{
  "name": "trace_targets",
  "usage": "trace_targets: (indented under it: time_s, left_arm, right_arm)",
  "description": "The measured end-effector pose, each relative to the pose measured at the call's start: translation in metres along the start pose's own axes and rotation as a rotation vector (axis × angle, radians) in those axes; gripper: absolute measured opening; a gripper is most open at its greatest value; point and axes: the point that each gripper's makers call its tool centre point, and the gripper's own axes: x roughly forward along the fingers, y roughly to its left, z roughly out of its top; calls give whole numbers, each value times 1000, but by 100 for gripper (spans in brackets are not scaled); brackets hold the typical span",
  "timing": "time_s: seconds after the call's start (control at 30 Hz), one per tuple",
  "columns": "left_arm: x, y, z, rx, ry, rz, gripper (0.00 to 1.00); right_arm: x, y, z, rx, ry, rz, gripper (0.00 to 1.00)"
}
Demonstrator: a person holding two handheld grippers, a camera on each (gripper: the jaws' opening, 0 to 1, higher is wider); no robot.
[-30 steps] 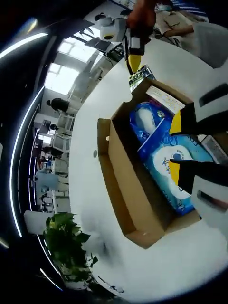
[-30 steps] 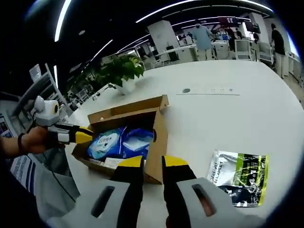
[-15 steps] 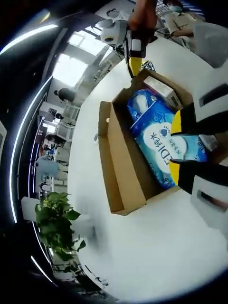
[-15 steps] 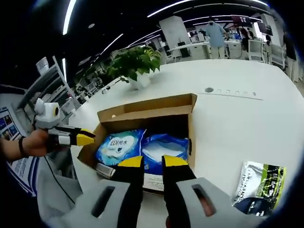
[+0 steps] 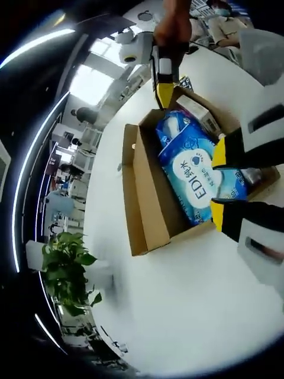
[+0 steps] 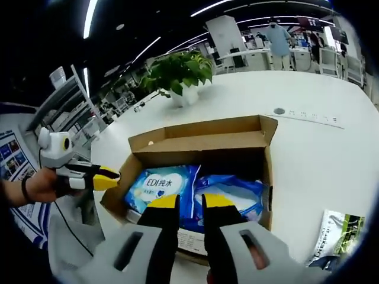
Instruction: Operate the shoe box by opening the lid, removing the specified soft item, and placing it in the target area until the item is outside and the box remains undamaged.
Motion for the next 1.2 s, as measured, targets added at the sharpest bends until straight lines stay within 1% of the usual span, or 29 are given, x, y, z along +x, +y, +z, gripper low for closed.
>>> trace_targets:
  time_s: [0.13, 0.37, 0.47, 0.73, 0.9, 1.03, 1.13, 1.2]
  left_arm:
    - [-8, 2, -2, -11, -13, 7, 19]
    - [-21, 5, -8, -47, -38, 21, 19]
    - [-24, 5, -11, -54, -38, 18, 19]
    - [-36, 8, -15, -82, -51, 30, 19]
    - [-39, 9, -18, -93, -53, 32, 19]
    - [-41, 9, -18, -102, -53, 34, 19]
    - [-42, 10, -18, -100, -54, 35, 19]
    - [-42, 11, -18, -102, -53, 36, 19]
  right_arm:
    - [13, 4, 2, 4, 11, 13, 13]
    - [34, 3, 4, 24, 25, 17, 14]
    - [42, 3, 4, 27, 32, 19, 15]
    - [63, -1, -6, 54, 79, 2, 16]
    - [70, -5, -10, 62, 94, -17, 16]
    - [75, -4, -13, 60, 110, -15, 14]
    - [78, -3, -17, 61, 124, -6, 9]
    - [81, -2, -20, 68, 133, -8, 8]
